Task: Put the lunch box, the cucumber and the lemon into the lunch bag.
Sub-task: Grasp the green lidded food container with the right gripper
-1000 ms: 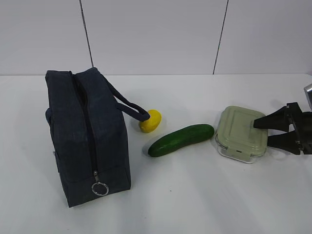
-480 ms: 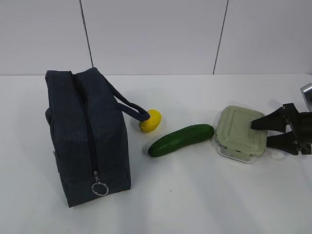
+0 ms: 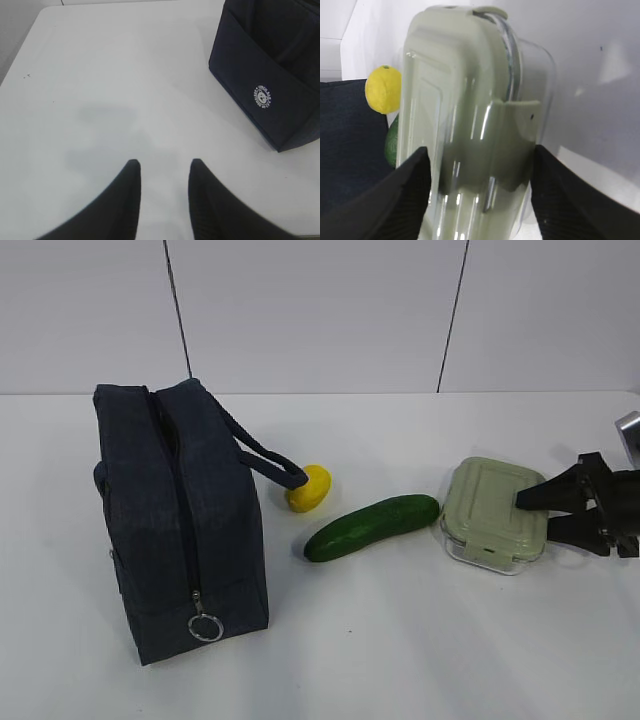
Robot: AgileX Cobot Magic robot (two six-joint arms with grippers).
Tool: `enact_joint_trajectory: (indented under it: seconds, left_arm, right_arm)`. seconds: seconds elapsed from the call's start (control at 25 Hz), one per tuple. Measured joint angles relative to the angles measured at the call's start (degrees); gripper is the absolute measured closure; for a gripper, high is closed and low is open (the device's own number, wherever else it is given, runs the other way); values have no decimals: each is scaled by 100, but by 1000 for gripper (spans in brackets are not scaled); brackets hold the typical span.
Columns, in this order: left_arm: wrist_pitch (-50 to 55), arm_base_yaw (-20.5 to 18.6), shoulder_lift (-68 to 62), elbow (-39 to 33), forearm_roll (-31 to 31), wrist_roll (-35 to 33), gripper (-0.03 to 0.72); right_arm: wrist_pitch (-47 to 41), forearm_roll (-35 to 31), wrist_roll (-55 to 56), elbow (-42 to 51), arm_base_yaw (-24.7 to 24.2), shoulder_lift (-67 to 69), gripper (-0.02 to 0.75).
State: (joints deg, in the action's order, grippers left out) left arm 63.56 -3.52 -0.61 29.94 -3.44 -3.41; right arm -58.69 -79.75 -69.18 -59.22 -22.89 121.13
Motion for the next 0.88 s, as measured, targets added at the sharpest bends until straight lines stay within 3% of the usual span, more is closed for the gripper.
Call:
enact_joint_trajectory:
  seconds: [0.56, 0.88]
  left_arm:
    - [0, 0, 0, 0, 0, 0, 453]
    - [0, 0, 0, 0, 0, 0, 453]
  right_arm:
    - [142, -2, 0, 0, 109, 0, 267]
    - [140, -68, 33, 0, 109, 0, 331]
